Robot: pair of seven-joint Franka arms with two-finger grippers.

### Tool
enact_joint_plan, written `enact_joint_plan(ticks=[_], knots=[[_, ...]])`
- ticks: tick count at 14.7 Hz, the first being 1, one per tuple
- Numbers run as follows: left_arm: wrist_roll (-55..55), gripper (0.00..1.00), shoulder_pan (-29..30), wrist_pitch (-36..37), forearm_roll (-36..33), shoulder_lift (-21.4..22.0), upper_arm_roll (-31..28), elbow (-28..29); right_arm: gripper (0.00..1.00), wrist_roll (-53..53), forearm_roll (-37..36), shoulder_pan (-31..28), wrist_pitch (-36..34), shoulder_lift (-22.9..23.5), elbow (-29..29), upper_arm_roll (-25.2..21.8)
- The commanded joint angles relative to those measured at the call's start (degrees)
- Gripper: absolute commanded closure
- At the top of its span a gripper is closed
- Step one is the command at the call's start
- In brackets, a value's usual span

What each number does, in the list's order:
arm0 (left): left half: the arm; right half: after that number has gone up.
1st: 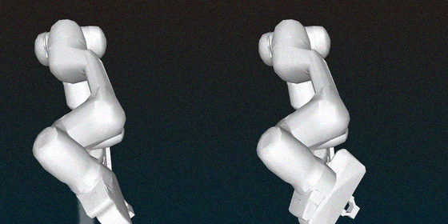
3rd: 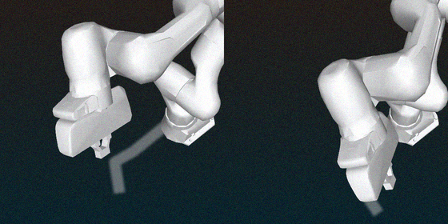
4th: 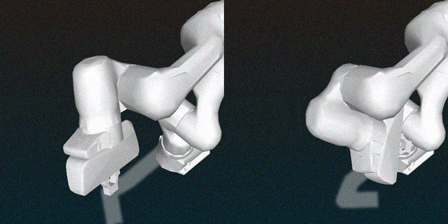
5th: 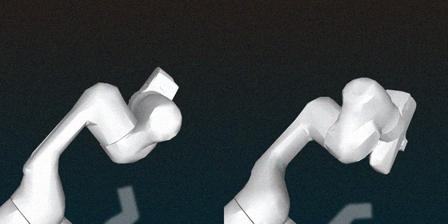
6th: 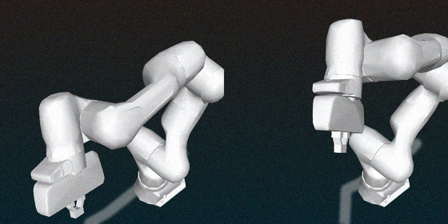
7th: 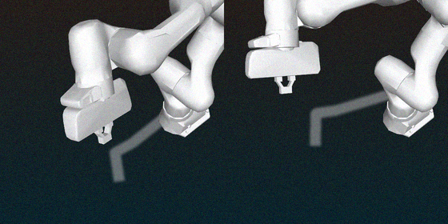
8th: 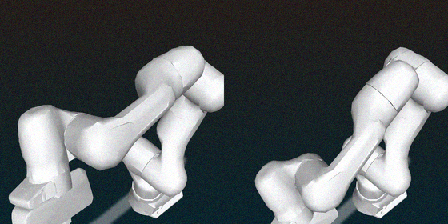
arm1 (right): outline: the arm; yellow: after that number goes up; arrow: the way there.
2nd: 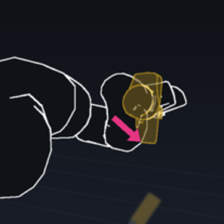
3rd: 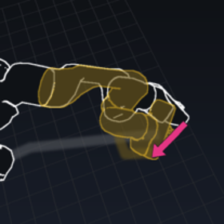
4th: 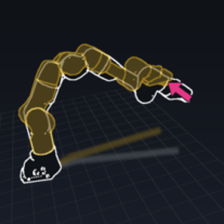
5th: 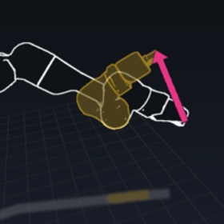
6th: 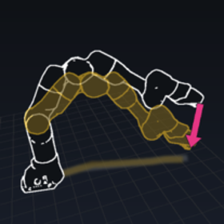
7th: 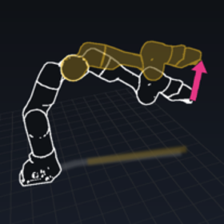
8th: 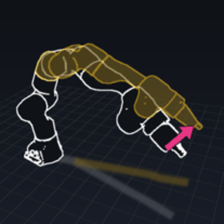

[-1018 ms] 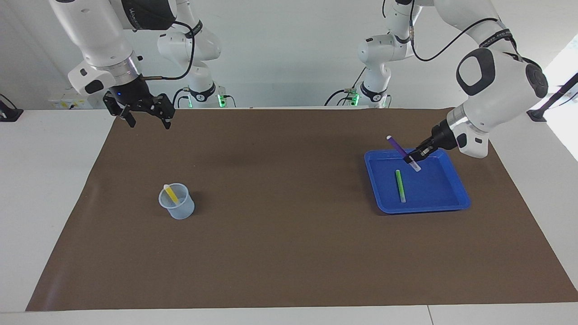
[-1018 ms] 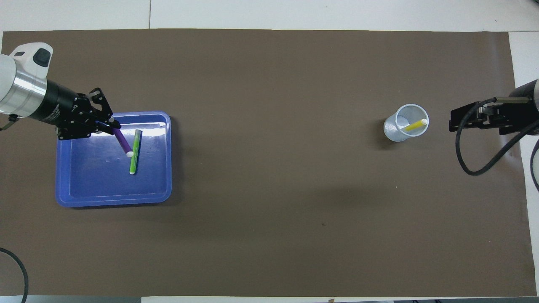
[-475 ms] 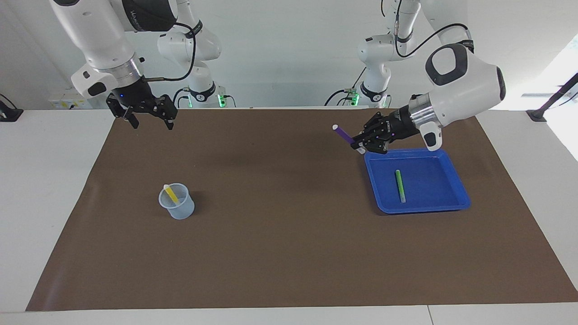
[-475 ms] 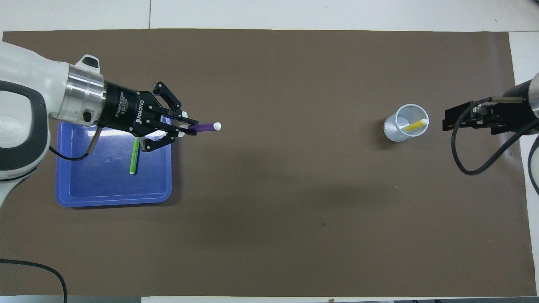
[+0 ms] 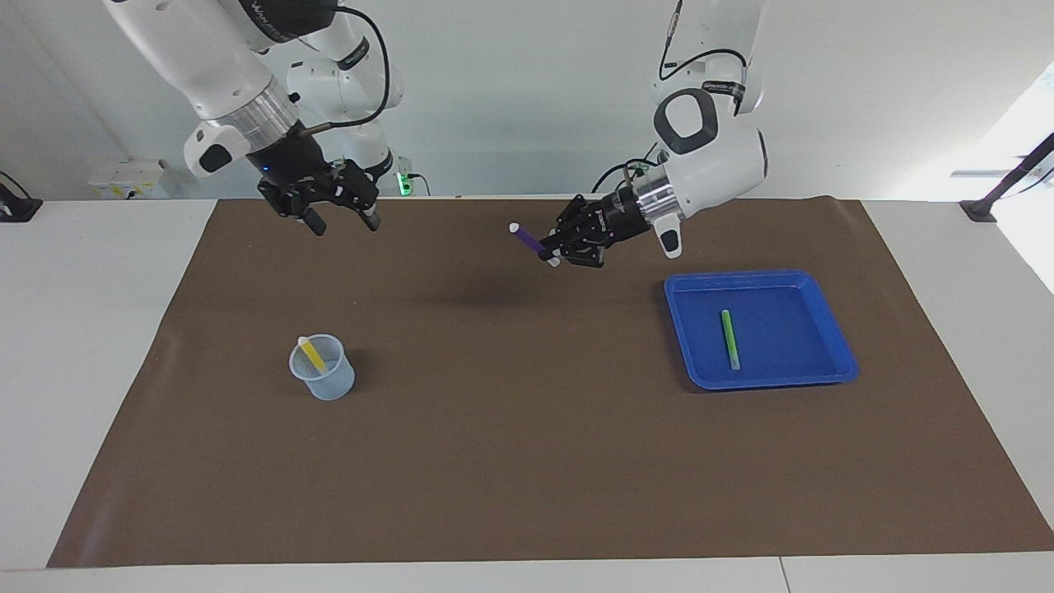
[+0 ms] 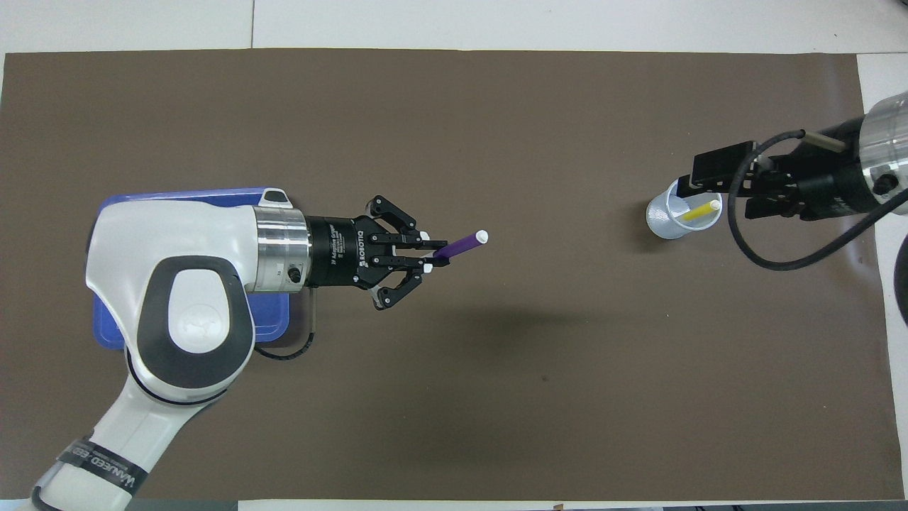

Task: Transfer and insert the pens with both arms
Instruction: 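Lift the purple pen with the left gripper while the right gripper approaches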

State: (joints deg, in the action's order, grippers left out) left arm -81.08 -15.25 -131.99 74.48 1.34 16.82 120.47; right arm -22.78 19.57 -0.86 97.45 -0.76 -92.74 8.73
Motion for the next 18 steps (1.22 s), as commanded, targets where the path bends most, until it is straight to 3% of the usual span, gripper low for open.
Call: enact_joint_plan(ticks=[1,3,9,12,14,15,16,17,18], knots=[[-1.0,1.0,-5.9,-8.6,5.2,1.5,-0.8,2.7,0.0,-10.2,1.7,-0.3,4.8,-1.0,-2.4,5.8],[-0.8,1.0,-6.5,-9.5,7.0,1.4,-0.8,2.8,0.0,-13.3,1.7,-0.1,8.4,-0.9,-4.1,8.7],[-0.6,1.0,-9.3,-13.2,11.9,1.3,-0.8,2.7,0.0,-15.3,1.5,5.5,14.9,-0.3,-8.1,9.1],[-0.2,1.0,-9.4,-13.3,12.6,1.3,-0.8,2.8,0.14,-14.7,0.9,6.6,15.0,-0.8,-9.3,9.4],[-0.1,1.0,-9.4,-13.3,12.7,1.3,-0.8,2.8,0.17,-13.5,0.7,6.3,15.1,-0.7,-9.3,9.4],[-0.1,1.0,-9.4,-13.3,12.7,1.3,-0.8,2.8,0.27,-12.8,0.7,6.3,15.1,-0.7,-9.3,9.3],[-0.1,1.0,-9.4,-13.3,12.7,1.3,-0.8,2.8,0.49,-12.6,0.7,6.3,15.1,-0.7,-9.3,9.3],[-0.1,1.0,-9.4,-13.4,12.7,1.3,-0.8,2.8,0.86,-12.7,0.6,6.3,15.1,-0.8,-9.3,9.3],[-0.1,1.0,-9.4,-13.4,12.8,1.3,-0.8,2.8,1.0,-12.7,0.6,6.4,15.0,-0.8,-9.3,9.3]])
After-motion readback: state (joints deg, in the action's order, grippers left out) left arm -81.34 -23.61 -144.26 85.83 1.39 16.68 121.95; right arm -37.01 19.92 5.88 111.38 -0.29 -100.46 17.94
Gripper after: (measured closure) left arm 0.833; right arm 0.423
